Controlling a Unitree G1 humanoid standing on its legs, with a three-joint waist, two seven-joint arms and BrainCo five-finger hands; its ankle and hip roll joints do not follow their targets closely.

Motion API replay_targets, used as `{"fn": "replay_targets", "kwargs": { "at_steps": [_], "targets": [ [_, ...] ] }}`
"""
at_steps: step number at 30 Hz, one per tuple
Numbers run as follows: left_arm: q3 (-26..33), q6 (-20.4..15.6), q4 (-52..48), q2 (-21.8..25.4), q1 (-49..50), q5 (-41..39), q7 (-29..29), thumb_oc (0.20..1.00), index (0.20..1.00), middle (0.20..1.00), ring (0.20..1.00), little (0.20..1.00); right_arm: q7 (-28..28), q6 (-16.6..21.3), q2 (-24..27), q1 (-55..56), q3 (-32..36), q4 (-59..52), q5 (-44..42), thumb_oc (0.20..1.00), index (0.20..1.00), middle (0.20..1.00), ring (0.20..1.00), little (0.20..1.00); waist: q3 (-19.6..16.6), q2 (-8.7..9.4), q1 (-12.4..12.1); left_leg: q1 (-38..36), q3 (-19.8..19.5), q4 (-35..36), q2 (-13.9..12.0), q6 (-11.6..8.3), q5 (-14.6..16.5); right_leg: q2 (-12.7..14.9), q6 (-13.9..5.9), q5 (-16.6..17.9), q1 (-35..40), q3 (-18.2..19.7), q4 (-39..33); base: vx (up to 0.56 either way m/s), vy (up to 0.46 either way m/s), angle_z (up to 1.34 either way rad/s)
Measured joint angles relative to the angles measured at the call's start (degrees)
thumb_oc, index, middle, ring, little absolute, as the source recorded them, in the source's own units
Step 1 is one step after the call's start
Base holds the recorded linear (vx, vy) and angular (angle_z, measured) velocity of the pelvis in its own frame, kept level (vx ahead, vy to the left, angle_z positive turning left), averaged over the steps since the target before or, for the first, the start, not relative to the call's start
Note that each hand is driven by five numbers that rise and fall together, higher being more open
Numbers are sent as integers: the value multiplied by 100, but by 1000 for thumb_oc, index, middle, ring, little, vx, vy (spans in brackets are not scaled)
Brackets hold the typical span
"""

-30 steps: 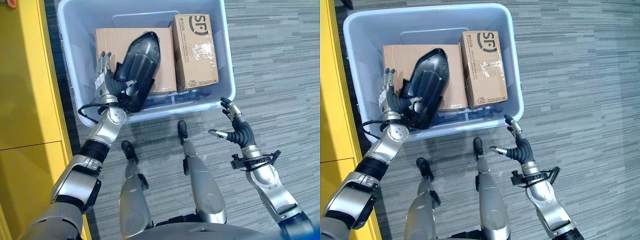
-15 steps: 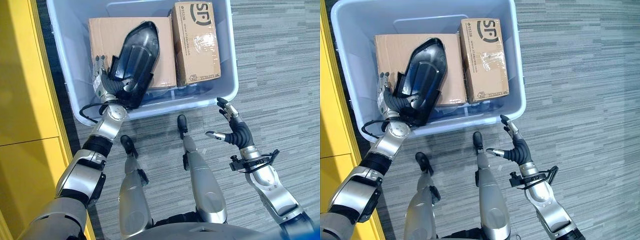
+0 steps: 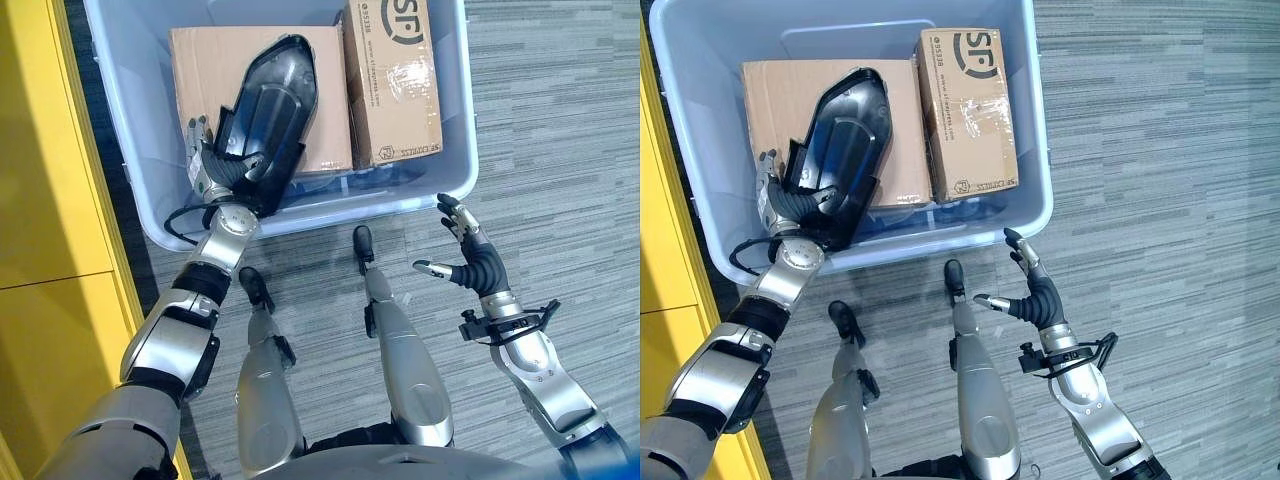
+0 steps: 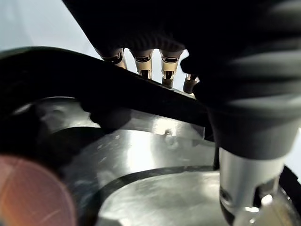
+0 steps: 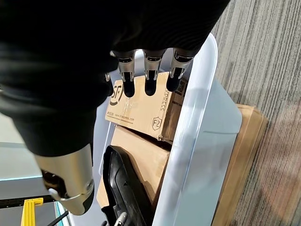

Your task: Move parts from the plastic box to the shelf.

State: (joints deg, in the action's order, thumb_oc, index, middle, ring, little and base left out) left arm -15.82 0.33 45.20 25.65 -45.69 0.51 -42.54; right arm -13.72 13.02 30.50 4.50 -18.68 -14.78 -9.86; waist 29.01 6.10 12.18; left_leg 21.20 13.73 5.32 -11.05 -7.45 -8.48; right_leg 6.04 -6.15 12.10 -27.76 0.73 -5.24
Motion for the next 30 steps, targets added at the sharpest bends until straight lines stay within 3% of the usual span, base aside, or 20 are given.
{"fn": "replay_targets", "kwargs": {
  "at_steps": [6, 10, 19, 27, 30],
  "targets": [
    [-229, 72, 614, -24, -330, 8, -37, 1000, 1000, 1000, 1000, 1000, 6, 2, 5, 1, -10, -9, -4, 1000, 1000, 1000, 1000, 1000, 0, 0, 30, 28, 2, 1, 0, -7, 8, 0, -15, -15, -36, 1, -1, 42, 11, 0],
    [-245, 53, 847, -28, -477, 8, -61, 200, 200, 200, 200, 200, 9, 6, 15, 2, -13, -12, -9, 1000, 1000, 1000, 1000, 1000, 0, 0, 26, 62, -2, 1, 0, -6, 7, 0, -13, -13, -70, 1, -1, 0, 0, 0],
    [-216, 54, 943, 225, -754, -57, -99, 200, 200, 200, 200, 200, 28, 55, 223, 42, -23, -13, -16, 1000, 1000, 1000, 1000, 1000, 0, 0, 5, 129, -11, 1, 6, -12, -12, 4, -10, 12, -127, 0, 0, 0, 0, 0],
    [-276, 63, 1133, -287, -594, -223, 342, 200, 200, 200, 200, 200, 85, 116, 225, 54, -18, -195, -29, 1000, 1000, 1000, 1000, 1000, -6, 2, 29, -22, -23, 0, 14, -9, -14, 16, -9, 14, 40, -27, 1, 0, 0, 0],
    [-215, 51, 1052, -283, -321, -354, 414, 200, 200, 200, 200, 200, 100, 115, 219, 50, -18, -195, -58, 1000, 1000, 1000, 1000, 1000, -12, -9, 0, -190, -26, 0, 15, -4, -20, 17, -5, 17, 201, -26, 2, 0, 0, 0]
  ]
}}
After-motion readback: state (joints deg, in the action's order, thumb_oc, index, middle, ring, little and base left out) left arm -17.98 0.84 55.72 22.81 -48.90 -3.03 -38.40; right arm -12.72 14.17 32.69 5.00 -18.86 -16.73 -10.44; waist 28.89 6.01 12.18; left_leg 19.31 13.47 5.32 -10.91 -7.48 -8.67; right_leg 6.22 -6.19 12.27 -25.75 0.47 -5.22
